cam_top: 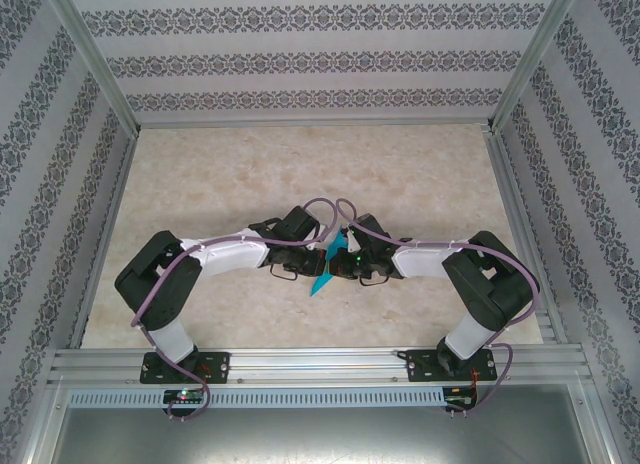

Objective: Fold a paper plane with a square sheet of paper (pick it up from the middle)
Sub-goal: Fold the wing for the fifth time at the center of the table.

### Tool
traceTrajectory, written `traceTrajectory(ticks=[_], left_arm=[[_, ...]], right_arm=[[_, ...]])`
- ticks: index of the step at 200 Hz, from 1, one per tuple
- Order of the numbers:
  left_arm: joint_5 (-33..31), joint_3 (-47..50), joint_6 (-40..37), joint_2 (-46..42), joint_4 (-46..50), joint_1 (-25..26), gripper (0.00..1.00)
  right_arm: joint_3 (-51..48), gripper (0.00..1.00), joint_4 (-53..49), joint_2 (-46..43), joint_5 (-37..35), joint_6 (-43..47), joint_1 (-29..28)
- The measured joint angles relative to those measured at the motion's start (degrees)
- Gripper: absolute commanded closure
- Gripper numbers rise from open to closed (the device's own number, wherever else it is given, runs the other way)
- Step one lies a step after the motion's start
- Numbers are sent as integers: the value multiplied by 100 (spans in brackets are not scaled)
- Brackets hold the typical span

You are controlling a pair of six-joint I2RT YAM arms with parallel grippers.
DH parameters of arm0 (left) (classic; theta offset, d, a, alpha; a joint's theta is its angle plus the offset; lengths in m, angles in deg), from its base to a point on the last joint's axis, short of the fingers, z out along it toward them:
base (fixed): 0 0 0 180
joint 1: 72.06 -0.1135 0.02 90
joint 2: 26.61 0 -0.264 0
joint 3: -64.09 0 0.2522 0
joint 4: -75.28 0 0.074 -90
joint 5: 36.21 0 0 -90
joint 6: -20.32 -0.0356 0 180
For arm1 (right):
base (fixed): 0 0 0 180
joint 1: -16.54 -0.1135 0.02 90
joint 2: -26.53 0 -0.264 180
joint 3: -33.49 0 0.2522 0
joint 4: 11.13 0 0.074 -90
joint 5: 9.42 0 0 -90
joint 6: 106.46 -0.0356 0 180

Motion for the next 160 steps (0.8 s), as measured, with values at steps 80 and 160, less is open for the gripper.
traceTrajectory(ticks=[80,160], left_arm=[[192,-50,111,243,-238,57,100],[319,17,177,448,-507,63,100]], right_arm=[[-258,97,385,-74,155,-219,107],[-610,97,610,-328,238,-518,269]])
